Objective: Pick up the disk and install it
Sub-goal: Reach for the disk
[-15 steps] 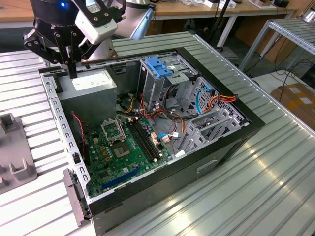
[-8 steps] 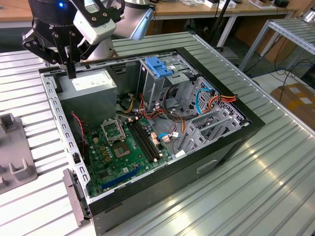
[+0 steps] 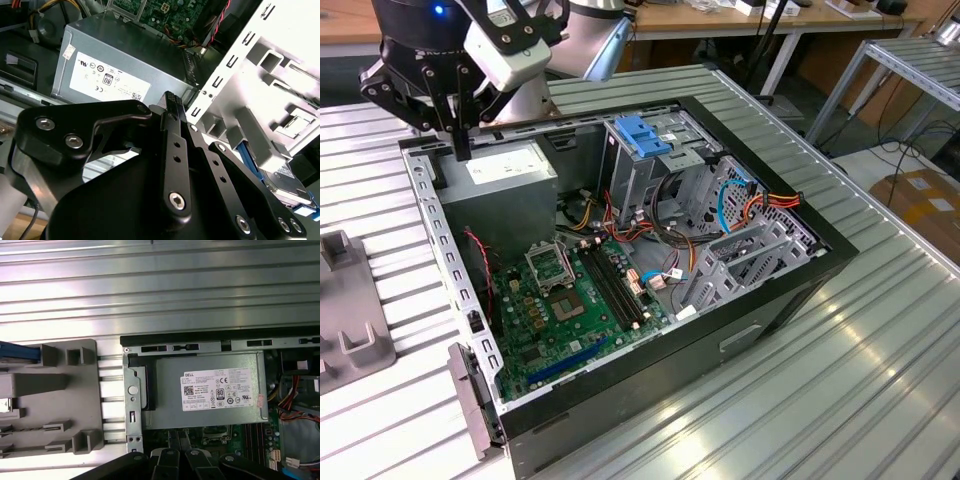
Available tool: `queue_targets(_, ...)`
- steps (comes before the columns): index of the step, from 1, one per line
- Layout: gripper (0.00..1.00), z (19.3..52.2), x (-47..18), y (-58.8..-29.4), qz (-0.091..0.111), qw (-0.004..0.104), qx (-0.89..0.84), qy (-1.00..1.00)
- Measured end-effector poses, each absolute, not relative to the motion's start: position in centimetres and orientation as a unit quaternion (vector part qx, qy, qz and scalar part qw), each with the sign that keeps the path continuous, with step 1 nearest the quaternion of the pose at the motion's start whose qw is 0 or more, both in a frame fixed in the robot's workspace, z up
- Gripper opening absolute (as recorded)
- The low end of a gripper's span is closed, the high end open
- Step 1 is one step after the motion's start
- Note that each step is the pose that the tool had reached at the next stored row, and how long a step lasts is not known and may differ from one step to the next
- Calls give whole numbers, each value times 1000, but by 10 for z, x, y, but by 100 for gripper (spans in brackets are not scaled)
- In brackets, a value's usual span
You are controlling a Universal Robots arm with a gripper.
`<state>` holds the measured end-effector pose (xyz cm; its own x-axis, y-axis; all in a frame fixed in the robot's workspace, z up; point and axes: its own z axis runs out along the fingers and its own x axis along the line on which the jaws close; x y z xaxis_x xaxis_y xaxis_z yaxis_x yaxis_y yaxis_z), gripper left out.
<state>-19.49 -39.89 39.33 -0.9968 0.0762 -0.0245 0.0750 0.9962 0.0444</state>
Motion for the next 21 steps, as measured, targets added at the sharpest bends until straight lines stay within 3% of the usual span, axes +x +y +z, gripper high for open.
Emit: queue_targets(21,10,393,-206,-399,22,13,38,999)
